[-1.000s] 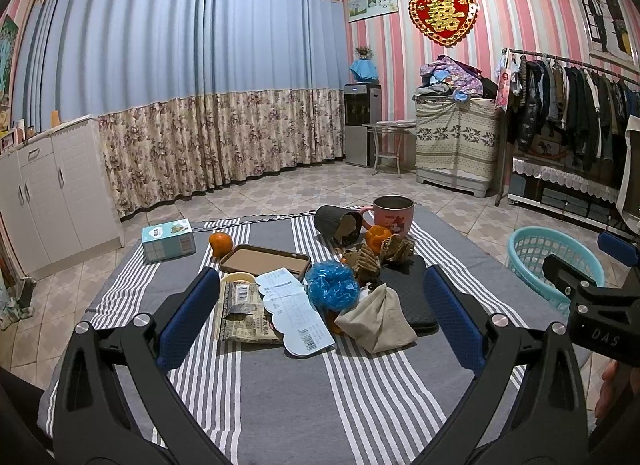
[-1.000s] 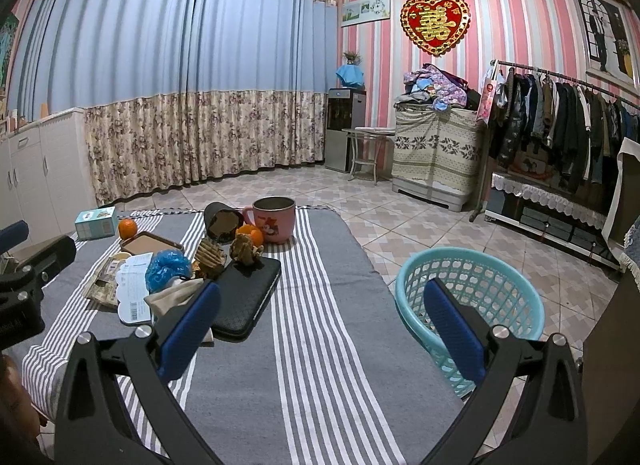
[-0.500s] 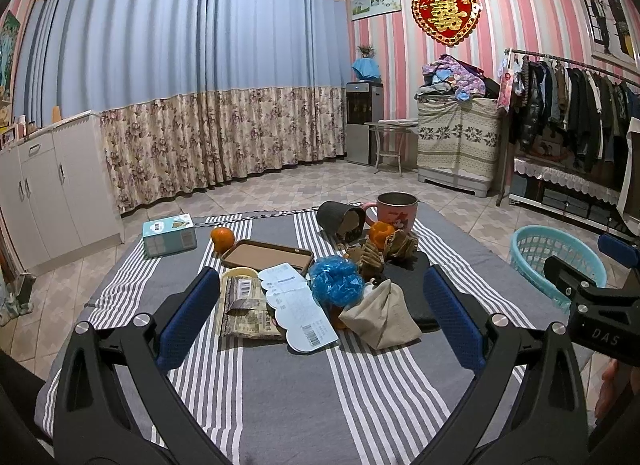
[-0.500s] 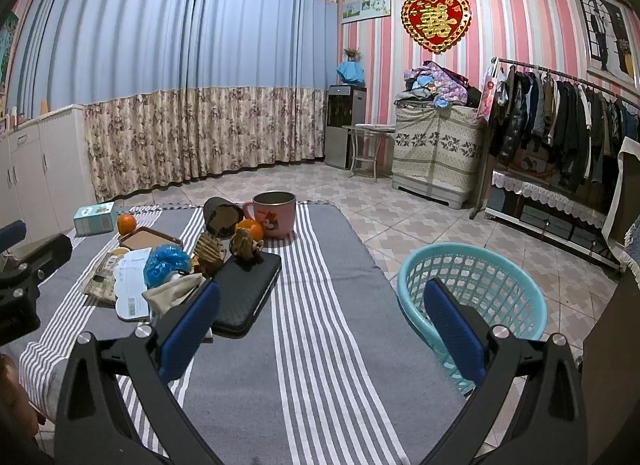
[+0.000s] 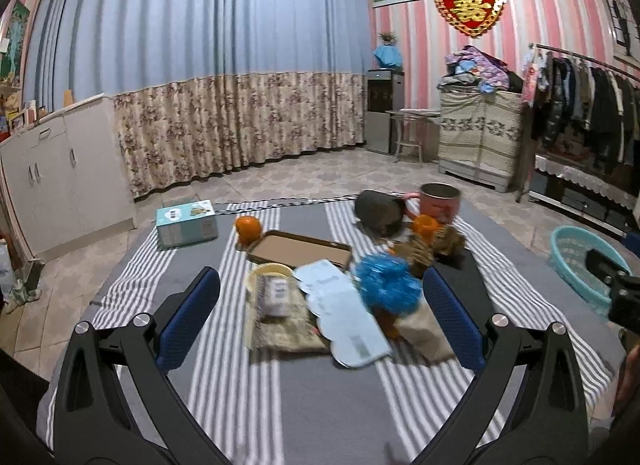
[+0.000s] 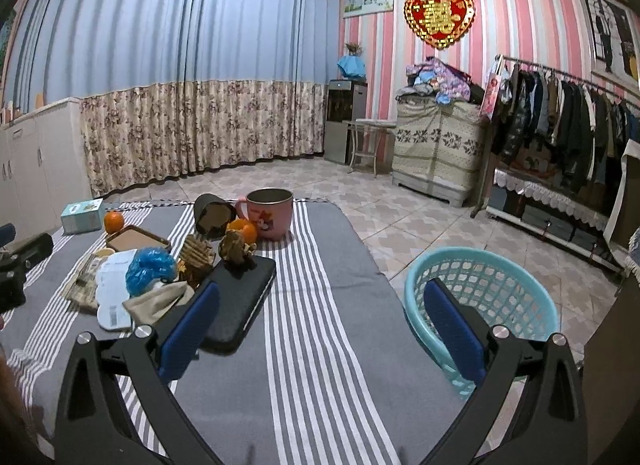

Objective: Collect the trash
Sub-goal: 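Grasp the whole orange with the left gripper while the right gripper grasps the orange peel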

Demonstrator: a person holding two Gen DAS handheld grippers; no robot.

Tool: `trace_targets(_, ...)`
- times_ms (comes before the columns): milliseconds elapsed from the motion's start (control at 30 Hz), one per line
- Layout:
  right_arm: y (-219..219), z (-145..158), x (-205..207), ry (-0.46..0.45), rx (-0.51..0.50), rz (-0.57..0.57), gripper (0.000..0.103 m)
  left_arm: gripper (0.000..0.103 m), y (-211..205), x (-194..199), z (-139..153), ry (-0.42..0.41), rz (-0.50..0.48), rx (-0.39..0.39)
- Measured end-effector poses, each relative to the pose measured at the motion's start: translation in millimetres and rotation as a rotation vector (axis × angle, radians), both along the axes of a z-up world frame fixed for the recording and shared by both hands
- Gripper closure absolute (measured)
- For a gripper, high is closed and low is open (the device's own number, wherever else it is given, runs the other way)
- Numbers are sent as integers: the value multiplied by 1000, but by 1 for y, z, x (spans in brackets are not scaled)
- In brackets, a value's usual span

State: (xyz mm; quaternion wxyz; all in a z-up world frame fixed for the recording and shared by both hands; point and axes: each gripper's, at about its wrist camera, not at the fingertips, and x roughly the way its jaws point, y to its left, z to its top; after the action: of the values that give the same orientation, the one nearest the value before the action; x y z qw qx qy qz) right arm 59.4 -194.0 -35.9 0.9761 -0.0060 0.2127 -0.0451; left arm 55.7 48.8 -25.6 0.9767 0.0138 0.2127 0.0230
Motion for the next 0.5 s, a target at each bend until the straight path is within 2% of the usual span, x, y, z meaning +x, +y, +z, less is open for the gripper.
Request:
trace_targets(200,-1,-1,35,47,16,-20,4,5,31,51,2,16,26,1)
trace_targets(367,-4,-7,75,104,82,-15,4,5,56,108,-3,61,50,-17)
trace_targets(500,0,-11,108,129,59,-57,4,5,74,150,-9,89,71,-11)
